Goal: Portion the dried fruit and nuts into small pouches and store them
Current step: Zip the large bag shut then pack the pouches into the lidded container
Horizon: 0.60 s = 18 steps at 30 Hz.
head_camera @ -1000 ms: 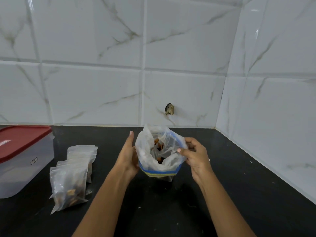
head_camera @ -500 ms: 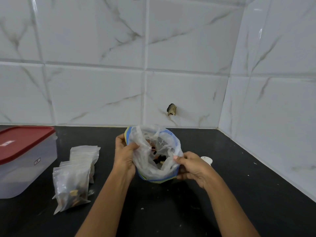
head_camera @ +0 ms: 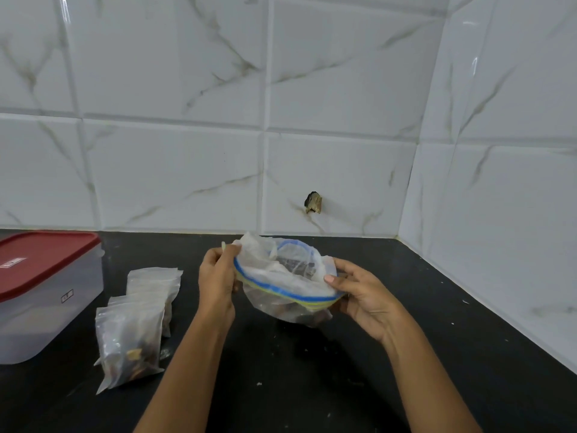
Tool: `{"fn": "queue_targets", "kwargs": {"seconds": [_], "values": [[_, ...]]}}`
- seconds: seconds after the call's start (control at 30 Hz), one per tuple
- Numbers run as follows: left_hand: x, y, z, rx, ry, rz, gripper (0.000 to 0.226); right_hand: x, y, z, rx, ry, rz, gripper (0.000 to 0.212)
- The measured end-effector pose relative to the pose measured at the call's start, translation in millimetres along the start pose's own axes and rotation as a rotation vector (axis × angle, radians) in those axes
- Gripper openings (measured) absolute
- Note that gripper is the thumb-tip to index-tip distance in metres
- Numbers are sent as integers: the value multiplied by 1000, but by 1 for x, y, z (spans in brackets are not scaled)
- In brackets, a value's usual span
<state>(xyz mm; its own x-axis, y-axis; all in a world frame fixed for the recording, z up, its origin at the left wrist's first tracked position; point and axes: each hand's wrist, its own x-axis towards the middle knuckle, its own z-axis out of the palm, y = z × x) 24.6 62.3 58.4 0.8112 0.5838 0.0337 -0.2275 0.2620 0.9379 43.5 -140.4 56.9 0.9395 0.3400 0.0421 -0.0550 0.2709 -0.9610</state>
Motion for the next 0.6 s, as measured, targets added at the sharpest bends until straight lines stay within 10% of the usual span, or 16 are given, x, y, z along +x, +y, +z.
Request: {"fn": "queue_targets", "kwargs": {"seconds": [0.1, 0.3, 0.6], "values": [[2, -2, -4, 25, 167, 106, 21, 1, -1, -3, -73, -14, -81, 41], [-7, -1, -1, 343, 289, 400, 12, 9, 4, -1, -680, 499, -465, 43], [-12, -6, 1, -1, 24, 231, 18, 9, -1, 47, -1553, 146, -484, 98]]}}
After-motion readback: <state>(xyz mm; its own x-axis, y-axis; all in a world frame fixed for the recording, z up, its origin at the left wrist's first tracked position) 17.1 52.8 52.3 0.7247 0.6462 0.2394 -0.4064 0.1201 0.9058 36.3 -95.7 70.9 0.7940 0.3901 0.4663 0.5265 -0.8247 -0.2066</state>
